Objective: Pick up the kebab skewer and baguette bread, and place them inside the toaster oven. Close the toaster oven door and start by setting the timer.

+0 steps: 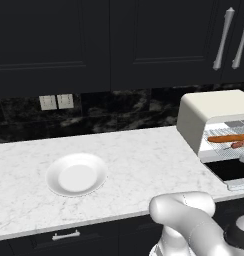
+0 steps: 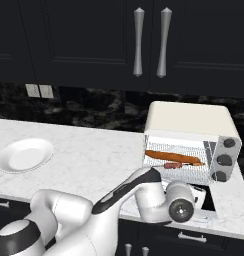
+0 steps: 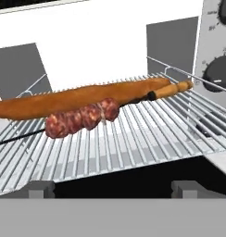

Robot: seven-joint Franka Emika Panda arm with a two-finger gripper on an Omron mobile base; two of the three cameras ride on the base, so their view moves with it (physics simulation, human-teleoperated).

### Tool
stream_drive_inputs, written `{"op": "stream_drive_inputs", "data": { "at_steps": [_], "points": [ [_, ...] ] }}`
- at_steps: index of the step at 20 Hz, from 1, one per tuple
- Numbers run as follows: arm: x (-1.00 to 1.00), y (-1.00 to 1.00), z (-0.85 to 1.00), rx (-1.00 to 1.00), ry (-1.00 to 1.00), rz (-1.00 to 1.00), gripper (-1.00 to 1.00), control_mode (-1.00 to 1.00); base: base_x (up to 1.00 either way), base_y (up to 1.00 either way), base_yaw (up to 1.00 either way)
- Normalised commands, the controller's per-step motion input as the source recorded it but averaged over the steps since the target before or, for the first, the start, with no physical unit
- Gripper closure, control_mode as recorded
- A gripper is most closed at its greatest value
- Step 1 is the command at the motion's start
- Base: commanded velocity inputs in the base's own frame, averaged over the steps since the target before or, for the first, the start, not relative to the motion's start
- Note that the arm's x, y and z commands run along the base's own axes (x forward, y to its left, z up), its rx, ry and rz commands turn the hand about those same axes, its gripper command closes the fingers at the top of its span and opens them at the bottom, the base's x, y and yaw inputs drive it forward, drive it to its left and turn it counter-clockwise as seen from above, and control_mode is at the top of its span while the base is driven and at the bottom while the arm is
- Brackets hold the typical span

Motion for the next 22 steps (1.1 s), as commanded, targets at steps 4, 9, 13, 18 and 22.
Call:
{"op": "stream_drive_inputs", "data": {
  "at_steps": [4, 9, 13, 18, 22],
  "points": [
    [0.0, 0.0, -0.15, -0.06, -0.1, 0.2, -1.0, -1.0, 0.0, 0.0, 0.0],
    [0.0, 0.0, -0.05, -0.08, -0.02, 0.09, -1.0, -1.0, 0.0, 0.0, 0.0],
    [0.0, 0.0, 0.0, -0.02, 0.0, 0.02, -1.0, -1.0, 0.0, 0.0, 0.0],
    [0.04, 0.0, 0.0, -0.01, 0.0, 0.0, -1.0, -1.0, 0.0, 0.0, 0.0],
    [0.09, 0.0, 0.0, 0.0, 0.0, 0.0, -1.0, -1.0, 0.0, 0.0, 0.0]
  ]
}}
